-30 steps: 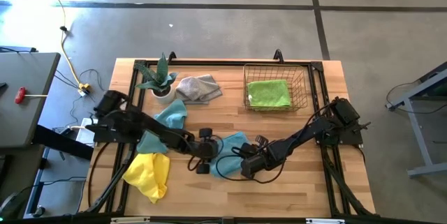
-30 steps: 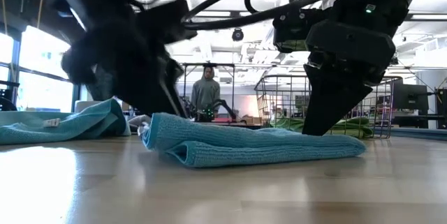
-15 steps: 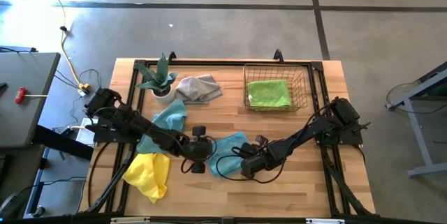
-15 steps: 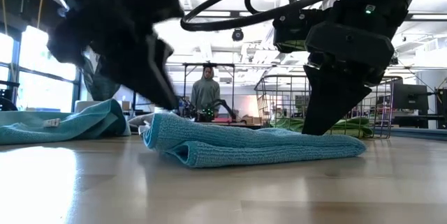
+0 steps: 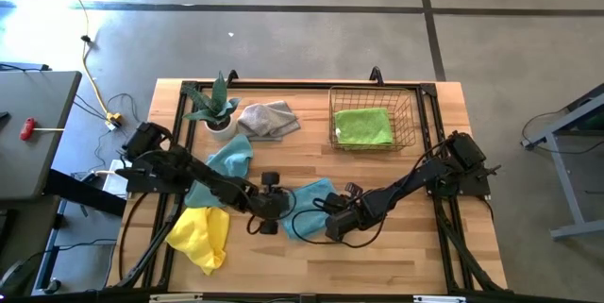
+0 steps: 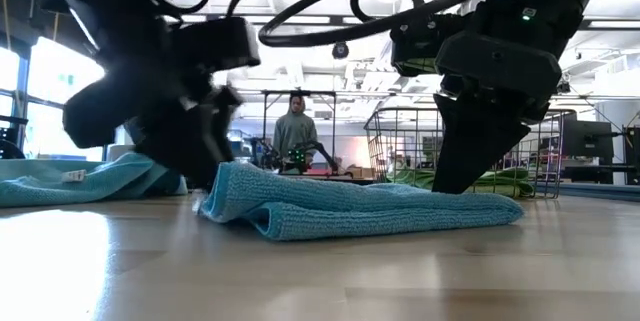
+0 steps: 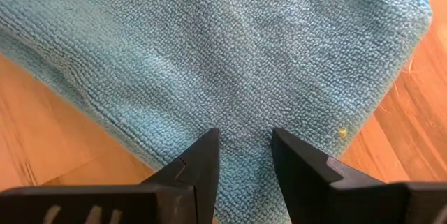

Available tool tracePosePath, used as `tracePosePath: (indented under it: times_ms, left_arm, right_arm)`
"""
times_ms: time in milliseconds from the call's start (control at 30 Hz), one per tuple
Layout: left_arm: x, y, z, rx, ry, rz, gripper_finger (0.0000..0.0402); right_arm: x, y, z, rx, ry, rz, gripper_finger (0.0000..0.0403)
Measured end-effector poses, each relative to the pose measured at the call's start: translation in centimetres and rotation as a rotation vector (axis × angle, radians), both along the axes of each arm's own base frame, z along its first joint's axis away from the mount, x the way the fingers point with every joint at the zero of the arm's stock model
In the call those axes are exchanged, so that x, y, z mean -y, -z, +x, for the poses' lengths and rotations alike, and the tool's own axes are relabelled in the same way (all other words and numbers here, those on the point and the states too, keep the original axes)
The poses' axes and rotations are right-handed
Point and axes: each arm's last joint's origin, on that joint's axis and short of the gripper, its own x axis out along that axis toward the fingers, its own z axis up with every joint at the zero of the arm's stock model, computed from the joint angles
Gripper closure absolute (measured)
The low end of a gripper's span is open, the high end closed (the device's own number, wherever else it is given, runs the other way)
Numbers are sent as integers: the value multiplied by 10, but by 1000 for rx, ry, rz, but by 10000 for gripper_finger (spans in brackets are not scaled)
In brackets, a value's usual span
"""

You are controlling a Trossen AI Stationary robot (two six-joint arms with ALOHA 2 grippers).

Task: Fold microfiber towels
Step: Fold the bottom blue microfiber towel, then put the folded blue microfiber towel into the wire basket

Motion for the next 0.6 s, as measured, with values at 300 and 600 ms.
tracePosePath:
  times_ms: [300,600]
  left_arm:
    - [5,-12,-23,-128,-58,6,284]
    - [26,-36,-15,39,38,3,284]
  right_arm:
    - [0,0,-1,-9,0,-5,279]
    - [2,-12,1,-56,54,108,279]
